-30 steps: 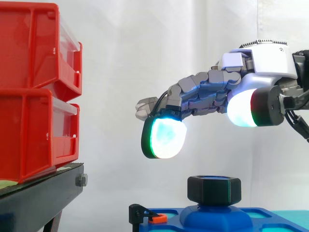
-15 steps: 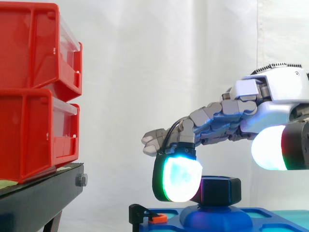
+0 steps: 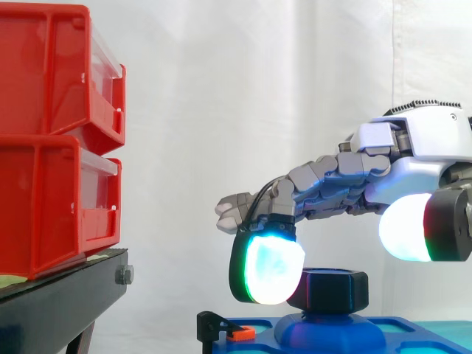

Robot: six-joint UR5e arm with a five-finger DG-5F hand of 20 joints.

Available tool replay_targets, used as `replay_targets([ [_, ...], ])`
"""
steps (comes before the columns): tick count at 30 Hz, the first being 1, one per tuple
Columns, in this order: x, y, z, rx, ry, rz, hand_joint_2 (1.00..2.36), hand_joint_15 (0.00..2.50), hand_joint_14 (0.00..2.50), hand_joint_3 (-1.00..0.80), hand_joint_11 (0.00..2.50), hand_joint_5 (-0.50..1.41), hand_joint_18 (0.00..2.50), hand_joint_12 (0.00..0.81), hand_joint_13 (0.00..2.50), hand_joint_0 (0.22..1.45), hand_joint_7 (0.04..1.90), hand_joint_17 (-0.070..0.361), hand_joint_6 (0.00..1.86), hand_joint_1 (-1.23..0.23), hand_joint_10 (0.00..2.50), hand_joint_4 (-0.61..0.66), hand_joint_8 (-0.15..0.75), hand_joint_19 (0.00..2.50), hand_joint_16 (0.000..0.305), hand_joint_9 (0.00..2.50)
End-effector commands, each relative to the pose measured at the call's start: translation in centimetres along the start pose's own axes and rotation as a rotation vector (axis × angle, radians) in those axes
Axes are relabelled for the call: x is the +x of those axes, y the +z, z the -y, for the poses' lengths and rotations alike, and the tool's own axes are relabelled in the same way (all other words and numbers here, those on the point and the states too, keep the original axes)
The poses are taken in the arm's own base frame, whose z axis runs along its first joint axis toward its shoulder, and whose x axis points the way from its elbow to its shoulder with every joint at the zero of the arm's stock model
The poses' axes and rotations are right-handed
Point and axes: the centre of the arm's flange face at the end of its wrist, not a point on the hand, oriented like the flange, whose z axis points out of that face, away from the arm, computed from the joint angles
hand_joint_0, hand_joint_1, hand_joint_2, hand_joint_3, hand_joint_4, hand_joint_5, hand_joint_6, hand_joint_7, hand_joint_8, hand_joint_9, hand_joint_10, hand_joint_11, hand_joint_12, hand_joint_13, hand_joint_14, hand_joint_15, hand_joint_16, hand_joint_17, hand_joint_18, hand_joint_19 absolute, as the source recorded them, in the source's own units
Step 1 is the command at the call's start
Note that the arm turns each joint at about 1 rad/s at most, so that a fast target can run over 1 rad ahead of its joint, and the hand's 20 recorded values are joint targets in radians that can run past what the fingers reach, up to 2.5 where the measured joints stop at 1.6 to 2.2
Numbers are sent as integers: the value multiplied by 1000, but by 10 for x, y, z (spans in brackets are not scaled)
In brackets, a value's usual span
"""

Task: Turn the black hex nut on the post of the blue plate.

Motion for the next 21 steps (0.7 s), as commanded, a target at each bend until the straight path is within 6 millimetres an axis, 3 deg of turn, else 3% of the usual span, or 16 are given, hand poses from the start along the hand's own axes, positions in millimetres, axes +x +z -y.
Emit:
replay_targets([
  [1,6,-4,2,2,-4,-9,1000,0,0,-500,0,-212,0,368,0,445,861,121,503,-418,0,230,254,341,54,200],
  [21,1,-17,24,-2,-13,11,1000,0,0,-500,0,-212,0,366,0,447,861,121,503,-417,0,231,254,348,54,201],
])
